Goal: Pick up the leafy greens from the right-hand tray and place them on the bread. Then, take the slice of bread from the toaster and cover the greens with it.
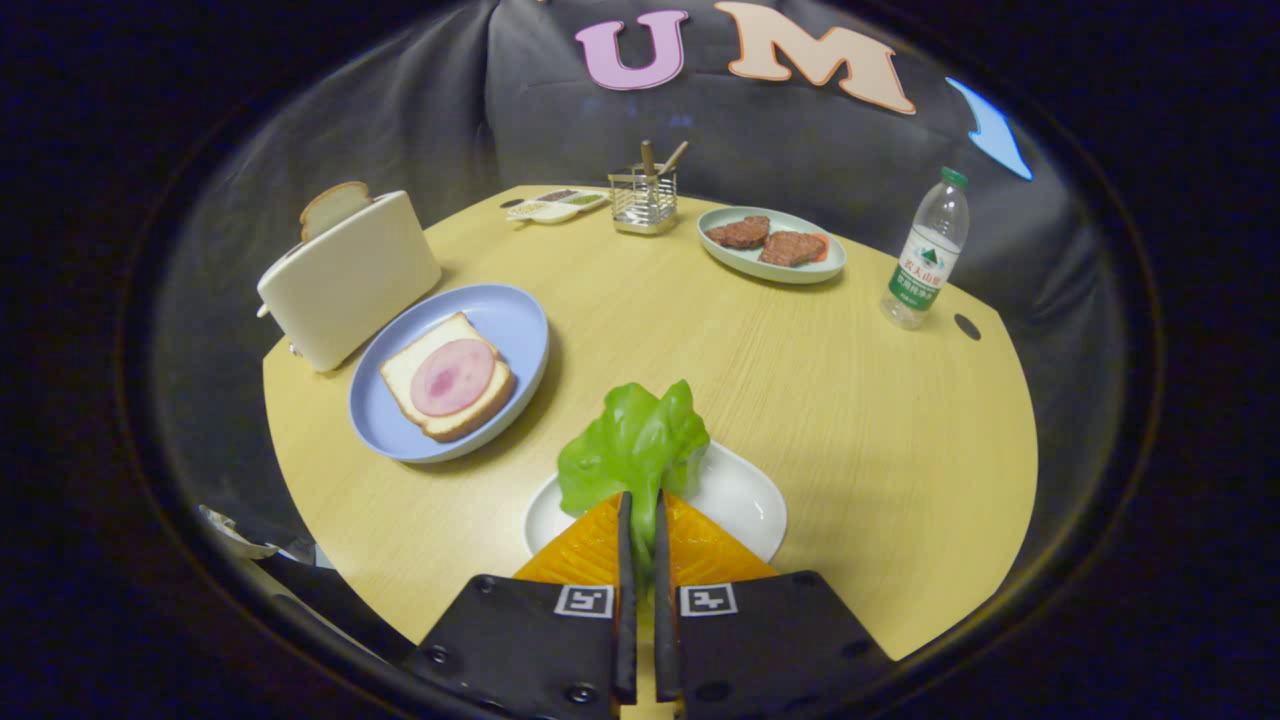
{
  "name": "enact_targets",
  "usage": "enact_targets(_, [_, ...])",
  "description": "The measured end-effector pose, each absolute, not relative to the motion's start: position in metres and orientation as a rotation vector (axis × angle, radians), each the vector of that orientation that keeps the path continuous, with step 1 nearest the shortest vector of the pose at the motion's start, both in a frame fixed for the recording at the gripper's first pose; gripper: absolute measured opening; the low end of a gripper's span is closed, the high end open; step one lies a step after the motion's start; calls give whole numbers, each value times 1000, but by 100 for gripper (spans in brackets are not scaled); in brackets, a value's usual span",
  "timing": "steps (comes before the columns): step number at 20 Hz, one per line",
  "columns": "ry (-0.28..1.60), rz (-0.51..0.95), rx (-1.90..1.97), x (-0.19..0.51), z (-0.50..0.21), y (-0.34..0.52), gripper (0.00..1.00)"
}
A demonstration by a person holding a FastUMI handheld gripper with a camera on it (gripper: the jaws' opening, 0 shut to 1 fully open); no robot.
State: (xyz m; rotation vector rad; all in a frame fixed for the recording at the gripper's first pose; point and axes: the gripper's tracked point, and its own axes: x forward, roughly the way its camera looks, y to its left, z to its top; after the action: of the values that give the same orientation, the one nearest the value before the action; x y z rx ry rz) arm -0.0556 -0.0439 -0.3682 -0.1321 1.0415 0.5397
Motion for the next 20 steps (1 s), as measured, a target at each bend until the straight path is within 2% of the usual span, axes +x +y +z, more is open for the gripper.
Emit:
enact_targets(9, [980,543,-117,-53,-328,-13,10])
enact_targets(20, [929,630,-133,-51,-300,68,10])
